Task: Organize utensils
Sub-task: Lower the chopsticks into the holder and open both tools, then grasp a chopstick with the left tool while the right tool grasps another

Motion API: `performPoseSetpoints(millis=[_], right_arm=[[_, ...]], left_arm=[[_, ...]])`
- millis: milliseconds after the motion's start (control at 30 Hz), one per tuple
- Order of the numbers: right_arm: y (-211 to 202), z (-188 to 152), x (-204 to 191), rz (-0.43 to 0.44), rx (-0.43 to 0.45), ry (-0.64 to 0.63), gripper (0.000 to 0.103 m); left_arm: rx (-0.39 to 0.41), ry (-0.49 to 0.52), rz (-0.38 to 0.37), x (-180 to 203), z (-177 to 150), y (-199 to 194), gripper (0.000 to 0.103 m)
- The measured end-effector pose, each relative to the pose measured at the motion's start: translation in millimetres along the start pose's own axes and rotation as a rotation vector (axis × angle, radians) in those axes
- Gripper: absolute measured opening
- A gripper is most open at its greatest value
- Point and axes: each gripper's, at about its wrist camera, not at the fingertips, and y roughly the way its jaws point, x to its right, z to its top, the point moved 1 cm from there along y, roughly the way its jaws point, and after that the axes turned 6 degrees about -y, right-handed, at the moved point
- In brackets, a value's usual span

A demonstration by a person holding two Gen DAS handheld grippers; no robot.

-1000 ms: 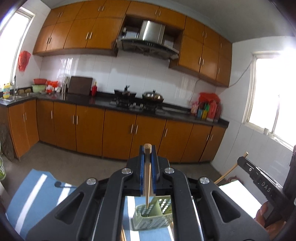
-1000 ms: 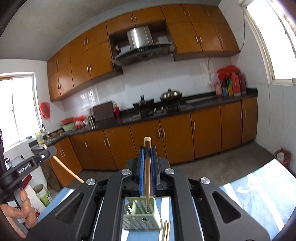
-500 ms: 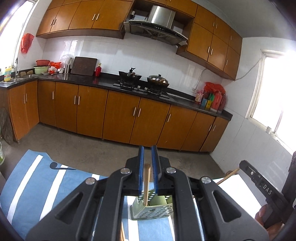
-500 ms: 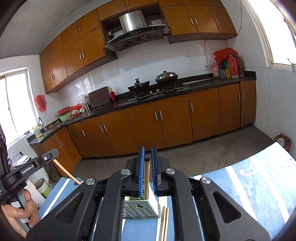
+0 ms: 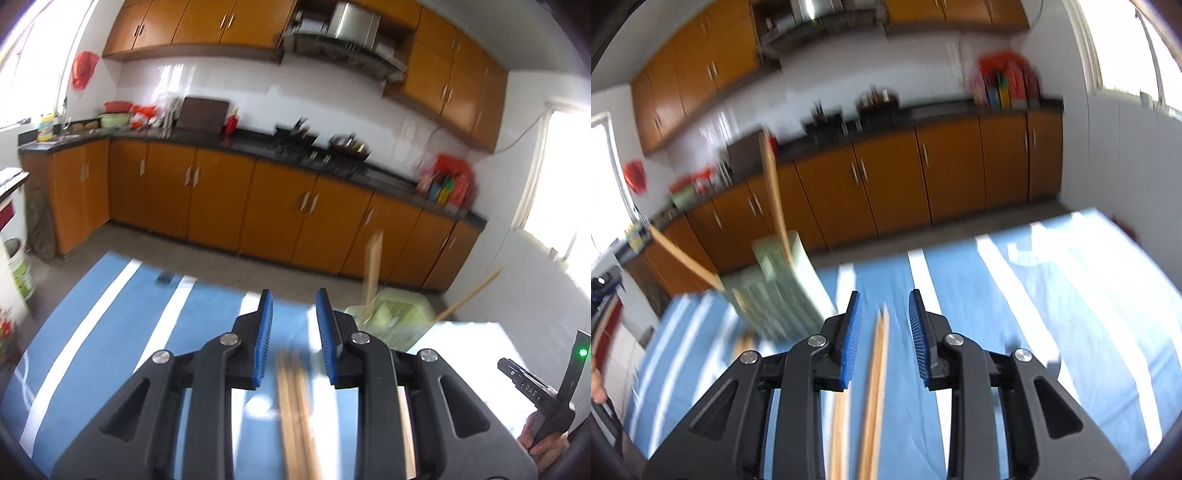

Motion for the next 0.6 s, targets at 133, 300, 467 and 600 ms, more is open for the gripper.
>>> performPoseSetpoints(millis=[133,300,467,600], right_arm=[[35,-49,-13,0.039,-0.150,-0.023,0.020],[56,-79,-34,0.052,-0.231,-0.054,0.017],[59,-82,-38,0.041,-0.228,-0.072,0.016],[62,-88,-35,0.004,-0.239,-0.105,0.010]], left_arm=[[-0.114,0.004,0.050,-24,-46,20,0.025],[-0.207,0.003,0.066,-39,-85,34,0.025],[-0.267,0.010,0.059,-42,-108,43,0.025],[-0.300,0.014,0.046,-33,-118,49,0.025]])
